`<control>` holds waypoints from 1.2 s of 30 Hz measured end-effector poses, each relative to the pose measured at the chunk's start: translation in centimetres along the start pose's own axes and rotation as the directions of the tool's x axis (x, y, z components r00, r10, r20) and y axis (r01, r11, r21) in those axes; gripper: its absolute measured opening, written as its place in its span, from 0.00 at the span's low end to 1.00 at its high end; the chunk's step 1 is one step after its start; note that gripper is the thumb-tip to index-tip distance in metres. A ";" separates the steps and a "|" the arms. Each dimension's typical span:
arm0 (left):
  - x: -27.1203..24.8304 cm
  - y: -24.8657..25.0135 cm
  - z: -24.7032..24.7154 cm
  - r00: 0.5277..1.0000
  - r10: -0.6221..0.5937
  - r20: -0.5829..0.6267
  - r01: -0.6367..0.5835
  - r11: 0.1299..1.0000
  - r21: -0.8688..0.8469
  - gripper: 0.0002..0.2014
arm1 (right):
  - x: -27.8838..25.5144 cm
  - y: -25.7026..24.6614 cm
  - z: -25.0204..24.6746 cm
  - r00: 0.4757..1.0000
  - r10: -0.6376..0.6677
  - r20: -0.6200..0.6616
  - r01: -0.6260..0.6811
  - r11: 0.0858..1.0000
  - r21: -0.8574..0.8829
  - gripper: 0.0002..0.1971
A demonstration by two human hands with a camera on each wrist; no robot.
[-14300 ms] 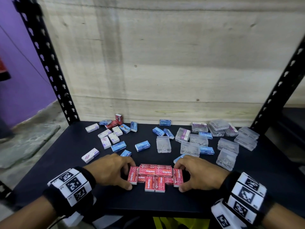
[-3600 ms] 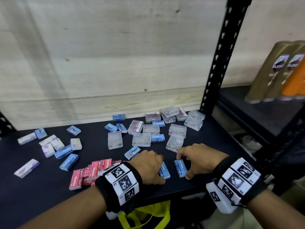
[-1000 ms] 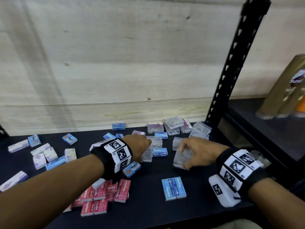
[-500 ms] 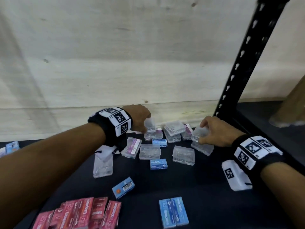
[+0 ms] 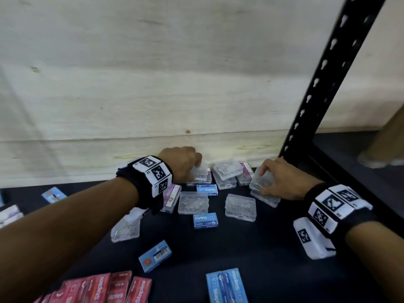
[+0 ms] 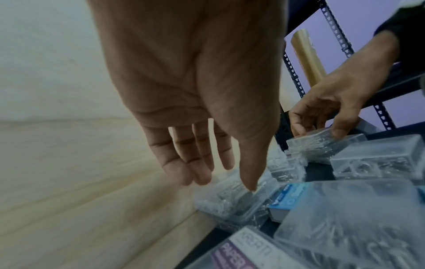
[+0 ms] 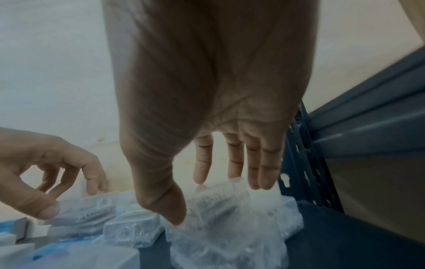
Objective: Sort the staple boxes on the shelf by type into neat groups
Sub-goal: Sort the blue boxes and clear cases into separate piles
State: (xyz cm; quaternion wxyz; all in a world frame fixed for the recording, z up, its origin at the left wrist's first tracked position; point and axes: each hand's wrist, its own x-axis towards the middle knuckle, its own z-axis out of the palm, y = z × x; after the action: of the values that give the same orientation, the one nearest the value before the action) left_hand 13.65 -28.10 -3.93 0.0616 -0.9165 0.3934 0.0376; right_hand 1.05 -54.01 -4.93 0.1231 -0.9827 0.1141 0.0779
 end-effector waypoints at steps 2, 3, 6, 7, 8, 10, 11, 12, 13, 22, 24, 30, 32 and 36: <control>-0.9 0.2 -0.4 0.999 0.026 -0.024 -0.026 1.000 0.017 0.21 | -0.3 -0.6 -0.4 1.000 0.010 -0.003 -0.011 0.996 -0.092 0.21; -1.5 0.4 -0.6 0.998 0.049 -0.036 -0.048 0.999 0.016 0.21 | -0.4 -1.0 -0.6 0.999 -0.007 -0.035 0.003 0.991 -0.133 0.21; -3.5 1.4 -0.8 0.986 0.162 -0.038 -0.163 0.987 -0.015 0.17 | -0.6 -3.4 -0.8 0.982 -0.139 -0.125 0.116 0.978 -0.174 0.14; -4.2 1.8 -0.7 0.980 0.201 -0.016 -0.201 0.979 -0.031 0.16 | -0.6 -4.5 -0.8 0.978 -0.178 -0.109 0.156 0.970 -0.185 0.13; -4.8 2.2 -0.4 0.972 0.234 0.014 -0.233 0.971 -0.048 0.16 | -0.5 -5.4 -0.6 0.975 -0.207 -0.081 0.188 0.962 -0.197 0.13; -5.8 3.0 0.2 0.957 0.282 0.074 -0.277 0.958 -0.074 0.18 | -0.2 -7.1 -0.1 0.969 -0.244 -0.036 0.230 0.947 -0.225 0.14; -6.2 3.3 0.6 0.950 0.295 0.098 -0.289 0.954 -0.077 0.19 | 0.0 -7.8 0.3 0.967 -0.255 -0.025 0.242 0.940 -0.241 0.14; -6.5 3.5 0.9 0.946 0.302 0.118 -0.295 0.953 -0.070 0.20 | 0.1 -8.3 0.7 0.965 -0.263 -0.017 0.249 0.933 -0.259 0.15; -6.6 3.7 1.3 0.943 0.303 0.136 -0.298 0.953 -0.059 0.21 | 0.3 -8.6 1.0 0.964 -0.265 -0.010 0.252 0.927 -0.277 0.15; -6.4 4.4 2.7 0.944 0.287 0.162 -0.297 0.954 0.037 0.25 | 2.6 -10.6 2.6 0.972 -0.233 0.031 0.224 0.876 -0.428 0.22; -6.5 4.7 2.8 0.948 0.270 0.172 -0.284 0.957 0.065 0.24 | 2.9 -10.9 2.8 0.972 -0.235 0.028 0.222 0.863 -0.455 0.22; -6.8 4.7 2.3 0.949 0.242 0.201 -0.253 0.967 0.033 0.20 | 3.0 -11.2 2.7 0.970 -0.240 0.030 0.226 0.856 -0.464 0.18; -7.0 4.7 2.2 0.948 0.225 0.226 -0.237 0.971 0.030 0.20 | 2.9 -11.2 2.5 0.968 -0.251 0.016 0.229 0.854 -0.468 0.18; -7.8 5.1 1.8 0.944 0.197 0.266 -0.228 0.969 0.093 0.22 | 1.7 -10.8 1.0 0.970 -0.243 -0.017 0.213 0.882 -0.421 0.18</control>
State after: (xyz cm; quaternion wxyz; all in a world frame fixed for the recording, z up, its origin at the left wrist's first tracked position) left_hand 4.54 -25.74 -5.20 0.1631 -0.8507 0.4805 0.1372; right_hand 5.19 -43.94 -3.83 -0.0847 -0.9949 -0.0173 0.0513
